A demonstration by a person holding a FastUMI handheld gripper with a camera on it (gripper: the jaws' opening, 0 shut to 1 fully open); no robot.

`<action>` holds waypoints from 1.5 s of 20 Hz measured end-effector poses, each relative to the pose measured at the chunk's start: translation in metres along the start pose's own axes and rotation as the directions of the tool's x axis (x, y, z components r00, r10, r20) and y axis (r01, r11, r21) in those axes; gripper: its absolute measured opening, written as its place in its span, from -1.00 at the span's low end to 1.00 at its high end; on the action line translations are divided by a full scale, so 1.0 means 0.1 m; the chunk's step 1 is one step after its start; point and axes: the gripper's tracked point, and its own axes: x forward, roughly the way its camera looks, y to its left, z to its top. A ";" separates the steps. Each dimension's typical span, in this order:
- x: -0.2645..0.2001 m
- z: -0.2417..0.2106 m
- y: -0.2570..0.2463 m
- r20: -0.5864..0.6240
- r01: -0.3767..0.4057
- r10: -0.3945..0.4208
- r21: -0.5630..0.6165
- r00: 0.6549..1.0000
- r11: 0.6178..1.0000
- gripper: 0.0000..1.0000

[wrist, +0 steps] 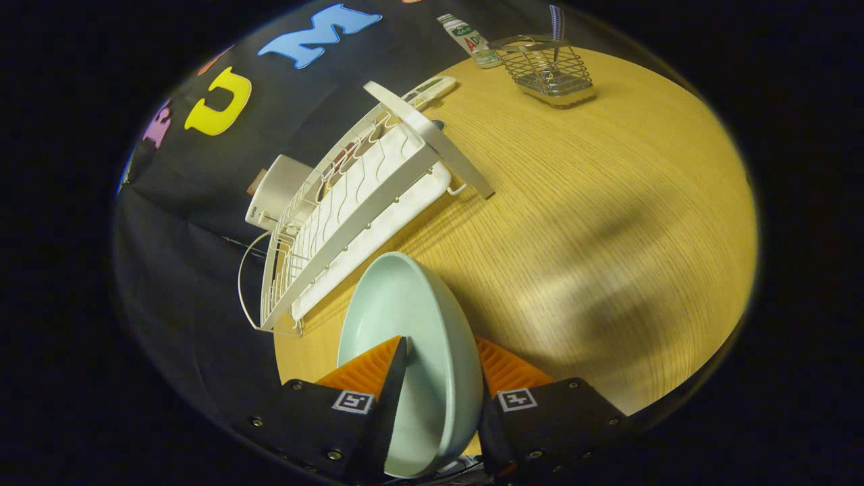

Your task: Take the plate from the dish rack, then take the spoon from the basket and place it into the plate.

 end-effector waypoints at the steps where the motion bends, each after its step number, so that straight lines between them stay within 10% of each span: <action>1: -0.02 0.00 0.00 0.006 0.000 0.001 -0.002 1.000 1.000 0.04; 12: -0.45 0.56 -0.25 0.220 0.163 -0.132 -0.126 0.966 0.979 0.23; 21: -1.12 2.00 -0.48 0.544 0.322 -0.242 -0.055 0.803 0.945 0.23; 30: -1.15 2.94 -0.85 0.614 0.369 -0.365 0.128 0.700 0.921 0.22</action>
